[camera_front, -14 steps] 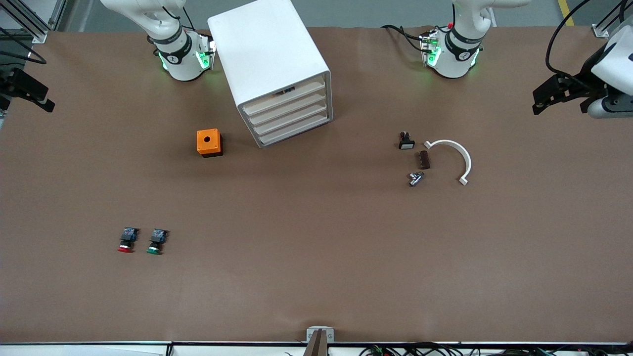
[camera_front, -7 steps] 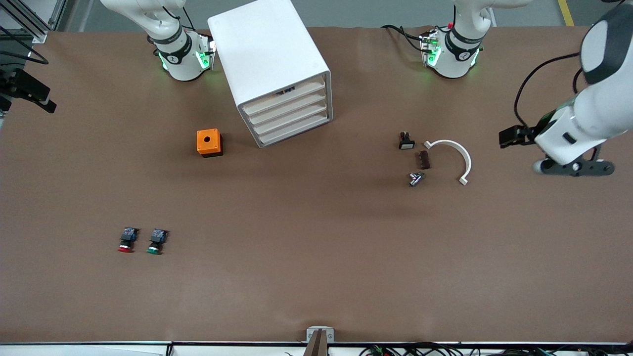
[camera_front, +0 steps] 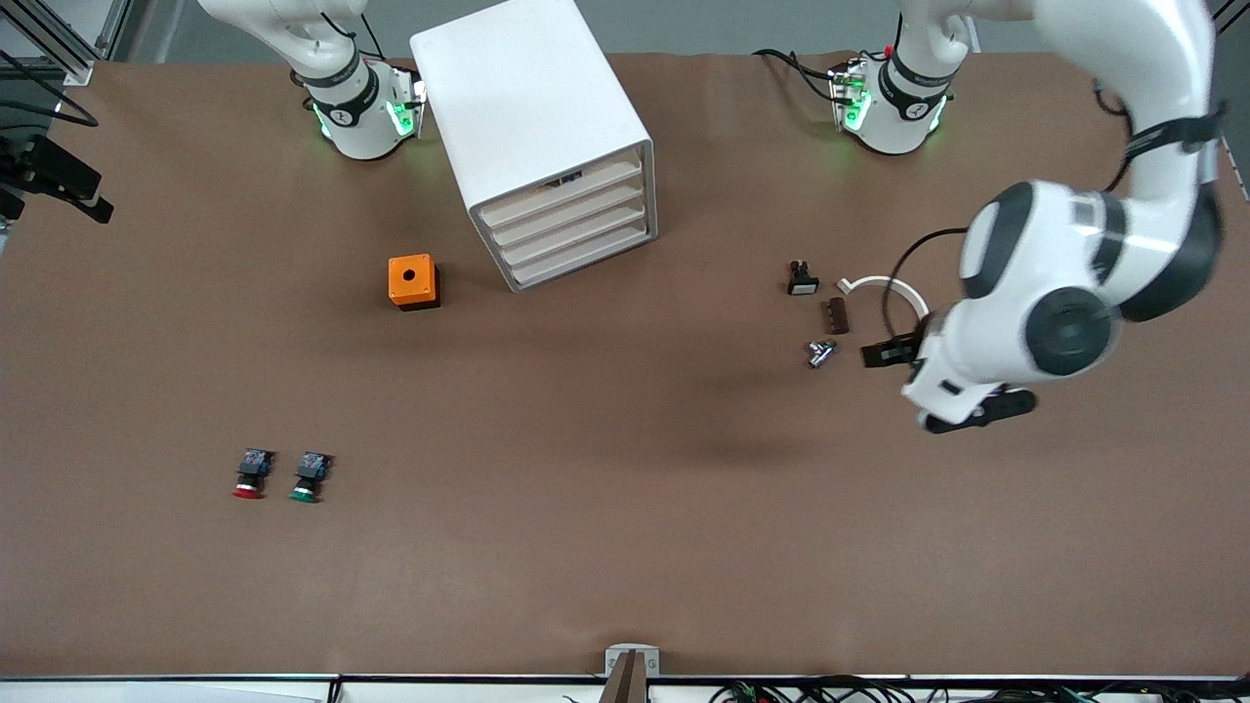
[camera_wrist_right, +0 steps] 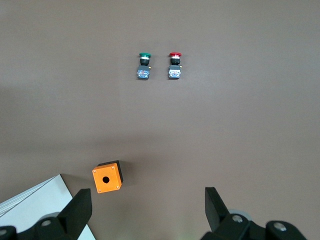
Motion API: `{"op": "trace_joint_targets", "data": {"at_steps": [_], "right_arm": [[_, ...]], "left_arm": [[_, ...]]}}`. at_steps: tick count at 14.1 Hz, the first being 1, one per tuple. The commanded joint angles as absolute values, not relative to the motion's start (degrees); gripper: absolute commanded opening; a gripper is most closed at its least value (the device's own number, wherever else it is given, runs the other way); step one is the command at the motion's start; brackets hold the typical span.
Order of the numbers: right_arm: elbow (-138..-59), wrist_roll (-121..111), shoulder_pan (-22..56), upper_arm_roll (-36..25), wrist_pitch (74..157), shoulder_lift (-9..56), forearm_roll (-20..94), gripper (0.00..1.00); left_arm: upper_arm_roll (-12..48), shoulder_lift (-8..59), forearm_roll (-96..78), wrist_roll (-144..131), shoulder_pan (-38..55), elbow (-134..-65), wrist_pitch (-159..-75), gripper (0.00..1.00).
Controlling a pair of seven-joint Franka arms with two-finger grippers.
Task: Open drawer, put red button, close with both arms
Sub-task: 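Hook the left gripper onto the top drawer's front edge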
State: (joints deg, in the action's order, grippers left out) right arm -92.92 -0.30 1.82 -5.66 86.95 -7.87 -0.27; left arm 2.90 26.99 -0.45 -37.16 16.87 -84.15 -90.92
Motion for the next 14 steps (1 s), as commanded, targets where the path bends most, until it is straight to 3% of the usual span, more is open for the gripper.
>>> {"op": "trace_joint_targets", "data": {"at_steps": [1,6,14], "right_arm": [[-94.4,-0.7,2.3,-4.8,87.3,-9.6,-2.9,1.00],[-94.3,0.0,2.0,-2.6,87.5,-9.6,-4.7,1.00],[-94.6,0.0,2.1,-2.6,86.9,-10.1,-4.7,1.00]], "left_arm": [[2.5,33.3,-2.6,-50.7,22.4,-80.4,-91.2,1.00],[2.5,37.4,-18.3,-85.0,25.7,-80.4,-91.4,1.00],[2.5,42.4,-37.8,-107.5,31.3,-80.7,-91.4,0.99]]}}
